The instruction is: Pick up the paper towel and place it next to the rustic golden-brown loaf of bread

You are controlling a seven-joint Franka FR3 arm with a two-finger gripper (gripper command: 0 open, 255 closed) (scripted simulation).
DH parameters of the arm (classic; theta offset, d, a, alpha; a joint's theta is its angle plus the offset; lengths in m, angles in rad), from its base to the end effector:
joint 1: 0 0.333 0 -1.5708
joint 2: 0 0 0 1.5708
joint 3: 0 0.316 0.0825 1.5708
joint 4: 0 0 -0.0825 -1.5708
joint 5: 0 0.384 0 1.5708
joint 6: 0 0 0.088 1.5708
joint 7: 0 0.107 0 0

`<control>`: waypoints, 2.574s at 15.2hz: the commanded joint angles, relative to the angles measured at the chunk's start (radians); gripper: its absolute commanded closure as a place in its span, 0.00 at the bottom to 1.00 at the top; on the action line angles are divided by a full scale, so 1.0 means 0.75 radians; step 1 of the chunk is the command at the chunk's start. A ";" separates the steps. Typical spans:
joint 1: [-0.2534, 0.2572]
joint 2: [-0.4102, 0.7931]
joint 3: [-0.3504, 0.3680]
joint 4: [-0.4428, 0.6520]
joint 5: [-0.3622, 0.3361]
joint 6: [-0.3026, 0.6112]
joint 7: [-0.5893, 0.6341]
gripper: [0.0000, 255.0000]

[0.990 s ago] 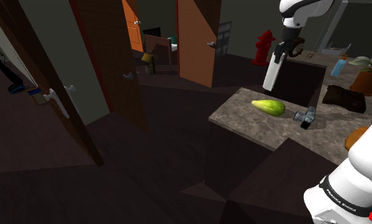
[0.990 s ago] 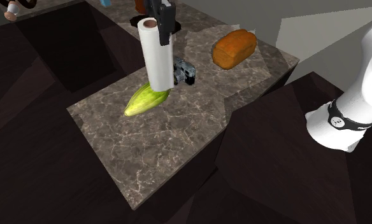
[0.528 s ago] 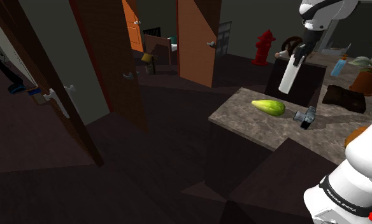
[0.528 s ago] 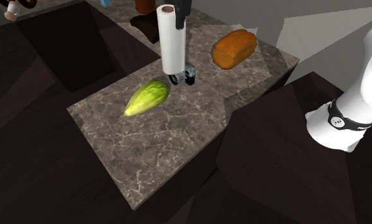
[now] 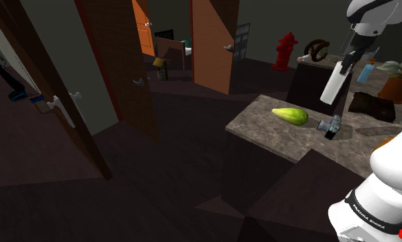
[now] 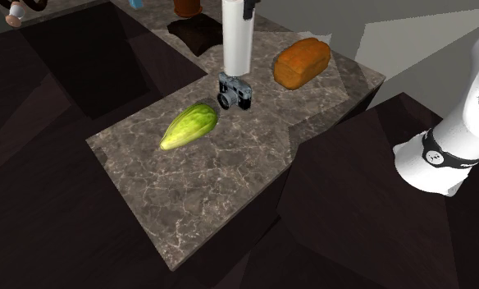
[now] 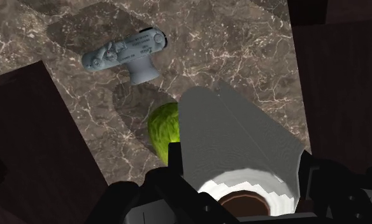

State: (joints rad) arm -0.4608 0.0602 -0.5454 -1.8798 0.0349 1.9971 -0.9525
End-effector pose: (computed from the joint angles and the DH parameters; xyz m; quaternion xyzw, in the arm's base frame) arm 0.3176 -0.4877 0.4850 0.9989 -0.0326 0.0188 0.0271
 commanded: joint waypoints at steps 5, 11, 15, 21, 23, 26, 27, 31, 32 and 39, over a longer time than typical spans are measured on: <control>-0.114 0.074 -0.083 0.053 0.066 0.003 -0.220 1.00; -0.256 0.205 -0.145 0.170 0.170 -0.021 -0.449 1.00; -0.374 0.318 -0.167 0.285 0.255 -0.055 -0.597 1.00; -0.588 0.519 -0.167 0.522 0.385 -0.138 -0.793 1.00; -0.669 0.594 -0.159 0.622 0.427 -0.176 -0.848 1.00; -0.800 0.717 -0.140 0.799 0.485 -0.243 -0.916 1.00; -0.847 0.761 -0.132 0.868 0.504 -0.269 -0.935 1.00; -1.060 0.972 -0.090 1.223 0.577 -0.406 -0.983 1.00; -1.127 1.042 -0.073 1.352 0.595 -0.455 -0.984 1.00; -1.193 1.139 -0.051 1.437 0.619 -0.436 -1.001 1.00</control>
State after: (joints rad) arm -1.3603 0.9146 -0.5834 -0.7872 0.4983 1.6554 -1.7005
